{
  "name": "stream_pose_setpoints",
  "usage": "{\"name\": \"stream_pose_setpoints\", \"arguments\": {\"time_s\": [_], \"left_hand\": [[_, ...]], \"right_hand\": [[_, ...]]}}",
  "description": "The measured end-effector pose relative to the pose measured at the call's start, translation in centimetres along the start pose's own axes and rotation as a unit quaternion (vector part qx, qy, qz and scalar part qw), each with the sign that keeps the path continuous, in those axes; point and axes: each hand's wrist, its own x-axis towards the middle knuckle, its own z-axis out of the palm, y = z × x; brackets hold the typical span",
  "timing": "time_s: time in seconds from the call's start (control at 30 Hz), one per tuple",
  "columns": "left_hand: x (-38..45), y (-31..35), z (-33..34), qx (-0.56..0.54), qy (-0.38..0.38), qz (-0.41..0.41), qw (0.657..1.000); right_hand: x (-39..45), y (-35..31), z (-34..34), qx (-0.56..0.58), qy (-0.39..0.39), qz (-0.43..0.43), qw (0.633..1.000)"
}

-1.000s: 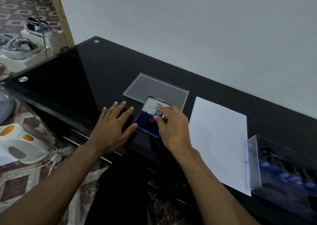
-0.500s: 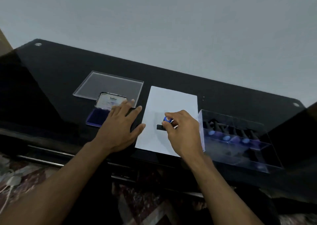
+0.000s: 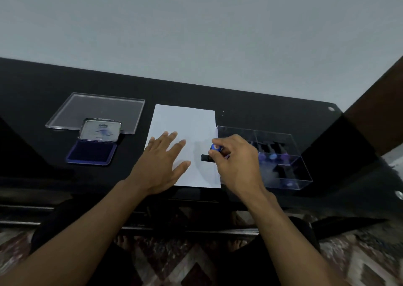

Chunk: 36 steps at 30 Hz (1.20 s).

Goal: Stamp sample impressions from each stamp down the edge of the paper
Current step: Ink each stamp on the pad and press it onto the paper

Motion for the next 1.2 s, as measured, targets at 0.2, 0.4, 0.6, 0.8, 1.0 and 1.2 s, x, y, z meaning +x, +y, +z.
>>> {"name": "stream_pose_setpoints", "arguments": {"time_s": [0.2, 0.4, 0.6, 0.8, 1.0, 1.2], "left_hand": [[3.5, 0.1, -1.1, -0.004, -0.001, -0.026, 1.000], [8.4, -1.1, -0.9, -0.004, -0.008, -0.042, 0.999], [13.4, -2.7, 0.1, -0.017, -0.014, -0.039, 0.999], [16.8, -4.0, 1.3, -0.010, -0.018, -0.032, 0.999], [17.3, -5.1, 2.4, -0.004, -0.023, -0.029, 0.999], [17.0, -5.4, 3.5, 0.007, -0.006, -0.023, 1.000]], "right_hand": [[3.5, -0.1, -0.2, 0.008, 0.007, 0.004, 1.000], [8.6, 0.8, 0.7, 0.007, 0.012, 0.000, 1.000], [14.3, 2.0, 2.1, 0.000, -0.003, 0.007, 1.000], [18.1, 3.2, 3.8, -0.020, -0.012, -0.002, 1.000], [19.7, 4.2, 4.7, -0.030, -0.024, 0.004, 0.999], [20.7, 4.7, 5.5, -0.050, -0.040, 0.011, 0.998]]}}
